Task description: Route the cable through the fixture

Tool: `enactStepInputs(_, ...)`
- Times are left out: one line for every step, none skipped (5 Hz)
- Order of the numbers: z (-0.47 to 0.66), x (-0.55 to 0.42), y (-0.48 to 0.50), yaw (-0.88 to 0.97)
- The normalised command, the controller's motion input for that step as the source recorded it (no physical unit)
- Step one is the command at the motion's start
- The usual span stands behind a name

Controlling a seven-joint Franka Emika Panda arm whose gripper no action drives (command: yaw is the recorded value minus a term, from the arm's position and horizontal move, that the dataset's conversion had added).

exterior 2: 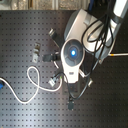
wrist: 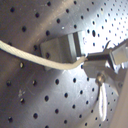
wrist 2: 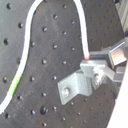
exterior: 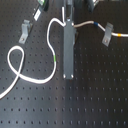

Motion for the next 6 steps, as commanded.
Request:
enactStepInputs(-0.22,0.158,-0.375,-0.11)
enactStepInputs(-0.26,0.227,-0.572,-0.16)
enactStepInputs(-0.36,-0.104,-0.004,0.00)
enactStepInputs(-0.09,-0.017,0.279,0.17)
enactStepInputs(0.00,0.071,0.426,0.29)
enactStepInputs(0.00,0.155,0.482,0.31)
